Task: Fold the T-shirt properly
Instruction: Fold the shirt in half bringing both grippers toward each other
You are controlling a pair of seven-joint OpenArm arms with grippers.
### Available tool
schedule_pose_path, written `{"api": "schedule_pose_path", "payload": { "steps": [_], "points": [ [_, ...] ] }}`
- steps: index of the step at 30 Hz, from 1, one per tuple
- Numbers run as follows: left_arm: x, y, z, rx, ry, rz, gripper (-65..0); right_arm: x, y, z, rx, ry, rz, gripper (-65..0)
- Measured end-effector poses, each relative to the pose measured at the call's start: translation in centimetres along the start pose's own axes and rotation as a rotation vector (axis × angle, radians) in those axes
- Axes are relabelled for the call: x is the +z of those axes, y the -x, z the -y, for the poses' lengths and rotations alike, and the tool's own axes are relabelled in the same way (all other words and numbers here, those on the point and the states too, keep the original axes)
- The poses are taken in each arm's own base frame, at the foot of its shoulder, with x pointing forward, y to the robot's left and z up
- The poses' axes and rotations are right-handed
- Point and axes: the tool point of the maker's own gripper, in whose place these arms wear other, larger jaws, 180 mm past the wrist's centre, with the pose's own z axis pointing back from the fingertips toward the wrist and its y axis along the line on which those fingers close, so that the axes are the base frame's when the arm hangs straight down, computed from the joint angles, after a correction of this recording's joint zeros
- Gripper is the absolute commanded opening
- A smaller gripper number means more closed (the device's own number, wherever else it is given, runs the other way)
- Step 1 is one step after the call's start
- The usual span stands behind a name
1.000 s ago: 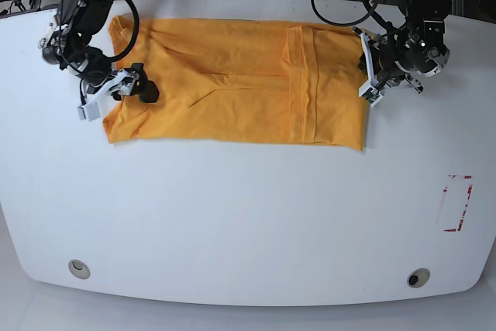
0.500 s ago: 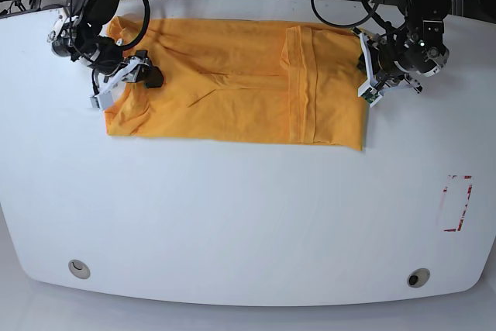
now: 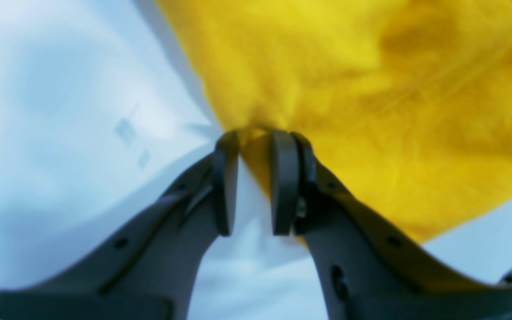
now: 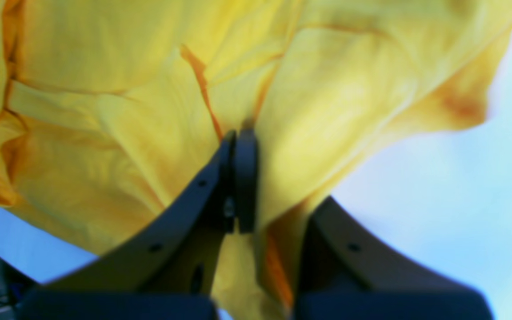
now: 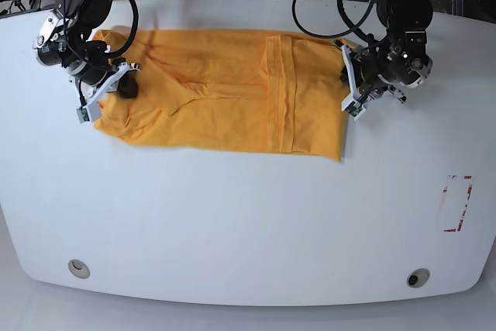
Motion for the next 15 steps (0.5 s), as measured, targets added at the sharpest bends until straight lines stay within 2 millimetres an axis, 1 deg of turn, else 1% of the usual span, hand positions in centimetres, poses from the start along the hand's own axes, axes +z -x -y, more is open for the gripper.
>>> {"api": "schedule_pose_path", "payload": {
  "steps": [3,5,7,8,10,12,15],
  "points": [
    [-1.4,-2.3,0.3,0.036,0.034,0.041,-54.3,0.5,-2.0,-0.1,0.041,0.015,0.039,-65.0],
    [-2.3,-3.9,0.6,0.057,0.064,0.067,-54.3,0.8,-3.0,0.3,0.071,0.021,0.050,-65.0],
    [-3.2,-5.5,1.1,0.080,0.102,0.092,-54.3,1.2,-4.3,0.7,0.122,0.022,0.038,-65.0],
    [-3.5,-6.2,1.3,0.087,0.115,0.106,-54.3,1.4,-4.9,0.5,0.141,0.007,0.030,-65.0],
    [-4.4,-7.7,1.9,0.107,0.158,0.129,-54.3,1.5,-6.1,-0.4,0.150,-0.041,0.065,-65.0],
    [-5.1,-9.1,2.8,0.122,0.198,0.150,-54.3,1.7,-7.8,-1.9,0.151,-0.116,0.140,-65.0],
    [-5.9,-10.2,3.9,0.111,0.238,0.174,-54.3,1.8,-8.6,-3.5,0.150,-0.192,0.181,-65.0]
  ]
}}
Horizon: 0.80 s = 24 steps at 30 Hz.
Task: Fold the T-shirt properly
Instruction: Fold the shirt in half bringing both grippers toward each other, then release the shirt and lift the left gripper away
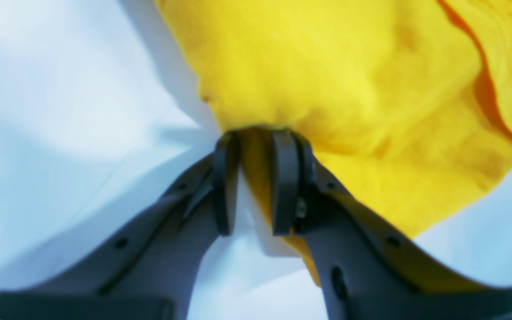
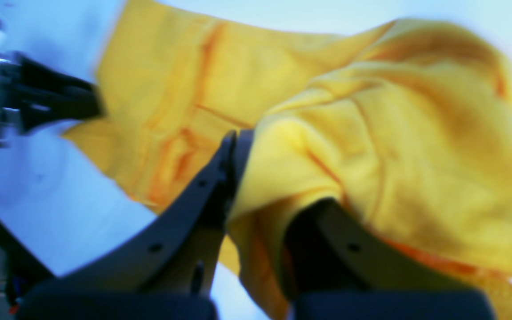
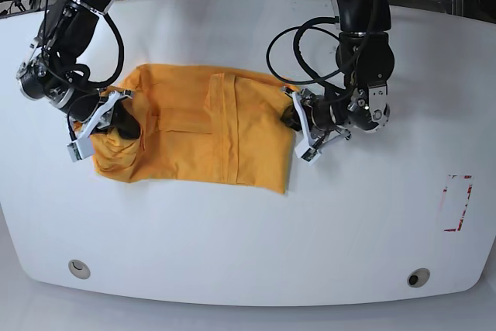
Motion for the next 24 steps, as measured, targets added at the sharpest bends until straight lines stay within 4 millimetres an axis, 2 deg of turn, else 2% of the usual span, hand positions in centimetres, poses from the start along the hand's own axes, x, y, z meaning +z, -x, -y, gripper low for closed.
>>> {"api": "schedule_pose_path", "payload": {
  "steps": [5,7,14,17,19,21,24],
  "points": [
    [-1.2,-0.8,1.9,-0.027,0.055,0.031,-54.3,-2.1,-1.9,-3.7,0.037,-0.140,0.035,-65.0],
    [-1.4,-0.8,2.2,-0.023,0.063,0.039,-54.3,-3.4,-2.7,-6.0,0.031,-0.212,0.072,-65.0],
    [-1.4,-0.3,2.8,-0.003,0.085,0.062,-54.3,-6.3,-2.4,-11.4,0.022,-0.346,0.061,-65.0],
    [-1.4,-0.3,2.9,-0.001,0.088,0.063,-54.3,-7.0,-2.6,-13.1,0.015,-0.384,0.071,-63.3],
    [-1.4,-0.2,2.8,0.000,0.087,0.064,-54.3,-7.6,-2.1,-13.4,0.021,-0.368,0.046,-61.0],
    [-1.3,-0.1,2.7,-0.006,0.089,0.067,-54.3,-8.4,-1.5,-13.5,0.042,-0.336,0.013,-54.7],
    [-1.1,0.0,2.5,-0.001,0.093,0.071,-54.3,-9.6,-1.4,-14.6,0.112,-0.321,-0.004,-33.0]
  ]
}}
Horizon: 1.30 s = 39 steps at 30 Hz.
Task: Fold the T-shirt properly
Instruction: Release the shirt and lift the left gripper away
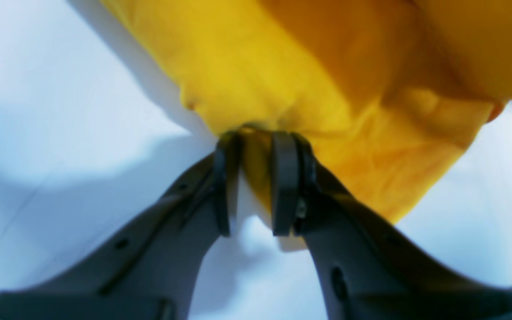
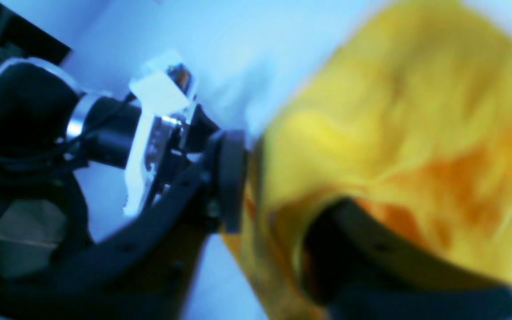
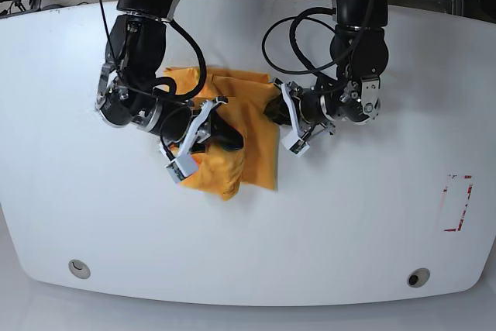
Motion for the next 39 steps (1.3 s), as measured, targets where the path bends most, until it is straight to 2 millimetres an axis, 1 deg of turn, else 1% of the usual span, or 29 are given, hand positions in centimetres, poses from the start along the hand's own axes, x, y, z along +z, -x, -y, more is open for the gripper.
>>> {"api": "schedule_pose_path", "payload": {
  "steps": [2,4,5,9,11,13,15,16,17,21,23,25,27,30,31,33,34,36,38,39],
  "points": [
    [0.0,0.0,0.0,-0.001,0.001,0.001,-54.3,-1.2,-0.1,-0.7,0.065,0.004,-0.021,-16.8],
    [0.0,0.0,0.0,-0.001,0.001,0.001,-54.3,-1.9,-0.2,-1.0,0.104,0.017,-0.028,-3.2],
    [0.0,0.0,0.0,-0.001,0.001,0.001,-54.3,-2.1,-0.2,-1.0,0.120,0.025,-0.034,0.0],
    [0.1,0.0,-0.1,-0.002,-0.001,-0.001,-54.3,-2.3,0.1,-1.4,0.147,0.021,-0.050,0.0],
    [0.0,0.0,-0.1,-0.003,-0.001,-0.002,-54.3,-2.0,0.0,-1.4,0.151,0.029,-0.043,0.0],
    [0.0,0.0,-0.1,-0.002,0.000,-0.001,-54.2,-1.4,-0.2,-0.9,0.141,0.050,-0.025,0.0],
    [0.1,-0.1,-0.1,-0.004,-0.001,0.001,-53.9,-0.4,-0.4,-0.5,0.116,0.074,0.011,0.0],
    [0.2,-0.2,-0.1,-0.007,-0.002,0.001,-53.5,0.4,-0.2,0.0,0.098,0.087,0.026,0.0],
    [0.3,-0.3,0.0,-0.009,-0.002,-0.001,-51.8,1.0,0.0,0.3,0.075,0.092,0.036,0.0],
    [1.1,-0.3,0.0,-0.005,0.005,0.003,-40.1,4.1,0.3,1.9,0.017,0.094,0.088,0.0],
    [1.8,-0.3,-0.3,-0.012,-0.002,0.005,-37.9,5.4,0.0,2.1,-0.009,0.069,0.136,0.0],
    [2.3,-0.6,-0.5,-0.017,-0.011,0.006,-37.6,6.5,0.5,2.1,-0.049,0.052,0.163,0.0],
    [3.1,-0.6,-1.2,-0.030,-0.044,-0.006,-37.6,6.6,1.7,2.1,-0.077,0.043,0.141,0.0],
    [5.1,-1.0,-2.9,-0.030,-0.106,0.028,-37.9,6.3,3.5,2.1,-0.117,0.040,0.105,0.0],
    [5.8,-1.3,-3.6,-0.022,-0.131,0.046,-38.2,6.0,3.7,2.0,-0.126,0.031,0.098,0.0],
    [7.3,-1.9,-4.9,-0.007,-0.177,0.082,-38.2,4.8,4.5,1.4,-0.135,-0.003,0.063,0.0],
    [7.8,-1.9,-5.4,-0.004,-0.194,0.089,-38.2,4.3,4.5,1.0,-0.136,-0.022,0.059,0.0],
    [9.5,-1.7,-6.5,0.006,-0.239,0.111,-38.2,3.4,4.1,0.4,-0.131,-0.049,0.061,0.0],
    [10.8,-1.0,-7.8,0.026,-0.276,0.115,-38.2,2.7,3.4,0.8,-0.124,-0.057,0.065,0.0],
    [11.5,-0.4,-8.6,0.039,-0.304,0.106,-38.2,2.5,3.4,1.2,-0.119,-0.046,0.052,0.0]
  ]
}}
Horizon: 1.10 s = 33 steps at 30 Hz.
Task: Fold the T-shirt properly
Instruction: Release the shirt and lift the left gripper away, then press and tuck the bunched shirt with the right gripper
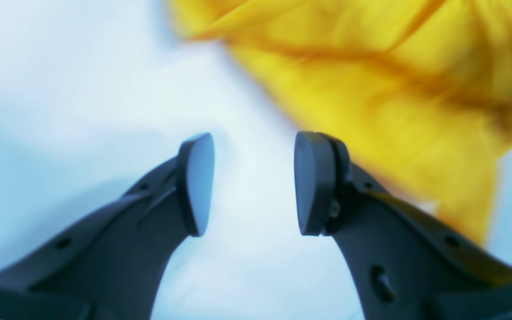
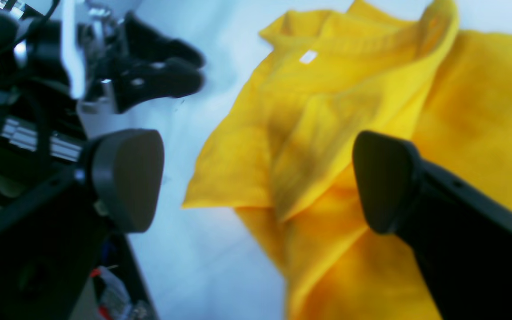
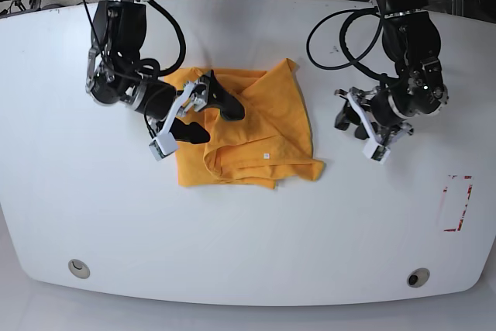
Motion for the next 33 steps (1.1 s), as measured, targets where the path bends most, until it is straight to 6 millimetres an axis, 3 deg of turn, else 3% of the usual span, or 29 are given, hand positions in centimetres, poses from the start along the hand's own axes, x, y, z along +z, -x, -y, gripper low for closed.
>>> {"api": "schedule_pose_path", "payload": {
  "steps": [5,11,17,24,27,33],
  "points": [
    [2.2,1.4,-3.5,0.029,-0.090,-0.014,-38.2,-1.5,-0.7,2.2,0.042,0.074,-0.059,0.0],
    [3.9,3.7,-4.6,0.085,-0.088,-0.023,-38.2,-3.0,-0.1,3.7,0.044,0.122,-0.123,0.0],
    [5.1,3.6,-4.9,0.098,-0.052,0.021,-38.2,-4.1,1.7,3.7,0.040,0.157,-0.186,0.0],
    [5.2,3.5,-5.0,0.100,-0.050,0.024,-38.2,-2.3,-0.3,1.6,0.127,0.182,-0.107,0.0],
    [5.2,3.5,-4.9,0.099,-0.049,0.024,-38.2,-1.4,-1.3,2.2,0.121,0.211,-0.068,0.0],
    [5.1,3.5,-4.8,0.098,-0.046,0.023,-38.2,0.0,2.2,5.5,0.009,0.270,-0.135,0.0]
  ]
}}
